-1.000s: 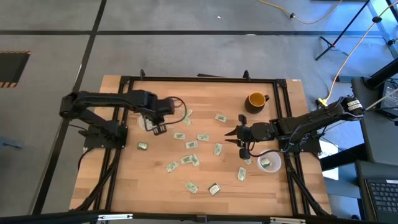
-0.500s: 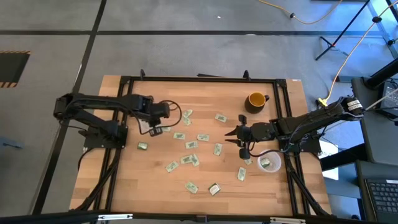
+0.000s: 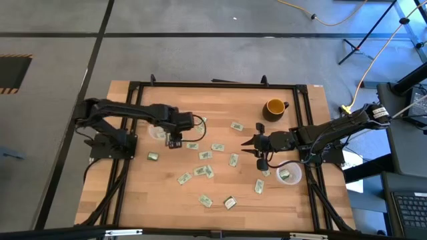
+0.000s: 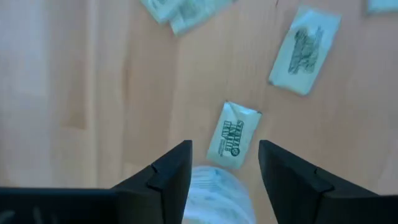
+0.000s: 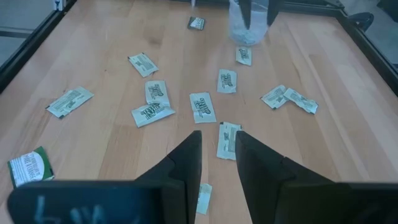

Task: Pick and place Stevia / Truvia into bins
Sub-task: Put the white stevia packet into the left transparent container

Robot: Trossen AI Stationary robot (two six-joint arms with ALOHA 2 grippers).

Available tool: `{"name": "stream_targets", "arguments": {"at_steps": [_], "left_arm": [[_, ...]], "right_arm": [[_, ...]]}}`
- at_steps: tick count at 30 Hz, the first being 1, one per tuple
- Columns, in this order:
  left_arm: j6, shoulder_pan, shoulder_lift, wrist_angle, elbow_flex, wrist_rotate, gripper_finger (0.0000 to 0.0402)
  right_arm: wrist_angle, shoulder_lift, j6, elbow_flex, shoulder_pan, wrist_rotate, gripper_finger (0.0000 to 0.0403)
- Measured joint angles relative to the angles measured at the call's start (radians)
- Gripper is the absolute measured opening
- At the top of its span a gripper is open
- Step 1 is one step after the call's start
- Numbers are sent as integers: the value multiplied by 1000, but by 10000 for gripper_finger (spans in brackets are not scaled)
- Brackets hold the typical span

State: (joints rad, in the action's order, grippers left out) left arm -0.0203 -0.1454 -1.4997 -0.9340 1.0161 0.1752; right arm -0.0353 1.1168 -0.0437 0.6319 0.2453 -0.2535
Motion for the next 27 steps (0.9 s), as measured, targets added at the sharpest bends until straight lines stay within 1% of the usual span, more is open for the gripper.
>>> {"name": "stream_targets", "arguments": {"at_steps": [6,9,12,14,18,22,27], "left_arm": [[71,-20,-146,27,0,-72,175],[107,-28,-204,49,0,-86,174],[112,-42,-251,49,0,-86,175],[112,-53,-276,48,0,-103,175],[121,-68,-302,41,5,-146,168],[148,-68,-307,41,4,-142,153],[155,-67,-308,42,3,-145,124]], "right_arm": [[1,0,0,0,0,0,101],[1,0,0,0,0,0,101],[1,0,-1,0,0,0,101],[0,0,-1,0,0,0,101],[0,0,0,0,0,0,101],[0,0,0,0,0,0,101],[0,0,0,0,0,0,101]]}}
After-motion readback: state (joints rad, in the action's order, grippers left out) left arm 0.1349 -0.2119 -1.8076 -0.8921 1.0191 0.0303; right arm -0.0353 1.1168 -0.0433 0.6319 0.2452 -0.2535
